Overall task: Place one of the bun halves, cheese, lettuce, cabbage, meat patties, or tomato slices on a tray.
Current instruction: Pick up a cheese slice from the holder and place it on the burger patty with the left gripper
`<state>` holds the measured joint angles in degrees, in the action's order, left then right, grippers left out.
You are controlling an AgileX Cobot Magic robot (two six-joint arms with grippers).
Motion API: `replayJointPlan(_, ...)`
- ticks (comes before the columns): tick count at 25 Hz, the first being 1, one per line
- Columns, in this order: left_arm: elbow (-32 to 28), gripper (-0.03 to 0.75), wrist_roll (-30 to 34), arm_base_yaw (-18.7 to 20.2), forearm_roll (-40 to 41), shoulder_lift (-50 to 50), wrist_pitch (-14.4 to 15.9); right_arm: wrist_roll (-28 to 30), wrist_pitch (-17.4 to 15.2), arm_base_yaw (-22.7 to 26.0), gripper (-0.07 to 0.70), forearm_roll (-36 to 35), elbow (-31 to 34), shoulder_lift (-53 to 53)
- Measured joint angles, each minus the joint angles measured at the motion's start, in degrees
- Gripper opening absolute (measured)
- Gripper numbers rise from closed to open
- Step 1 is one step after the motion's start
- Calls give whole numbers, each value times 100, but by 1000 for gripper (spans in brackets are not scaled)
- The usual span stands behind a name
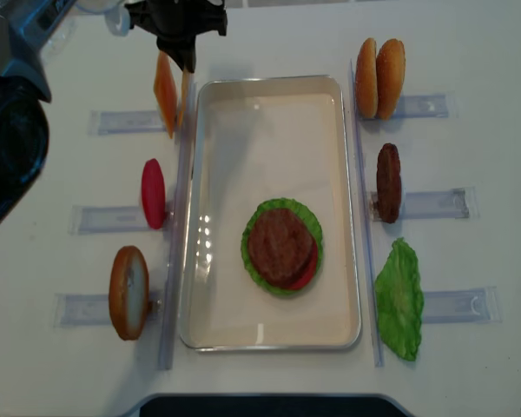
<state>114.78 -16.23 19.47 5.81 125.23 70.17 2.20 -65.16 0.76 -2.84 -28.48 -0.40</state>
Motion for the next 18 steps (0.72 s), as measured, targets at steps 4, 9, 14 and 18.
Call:
replayJointPlan(4,3,36,138,59,-410,-330,10,0,0,0,363,0,0,0)
replayJointPlan(9,-91,36,295,238,-721,-842,48,0,0,0,363,0,0,0)
replayJointPlan(14,-794,35,345,393,-1057,-1470,55,0,0,0,363,0,0,0)
replayJointPlan(18,-1789,35,449,448,-1478,-2235,-476,0,0,0,363,0,0,0)
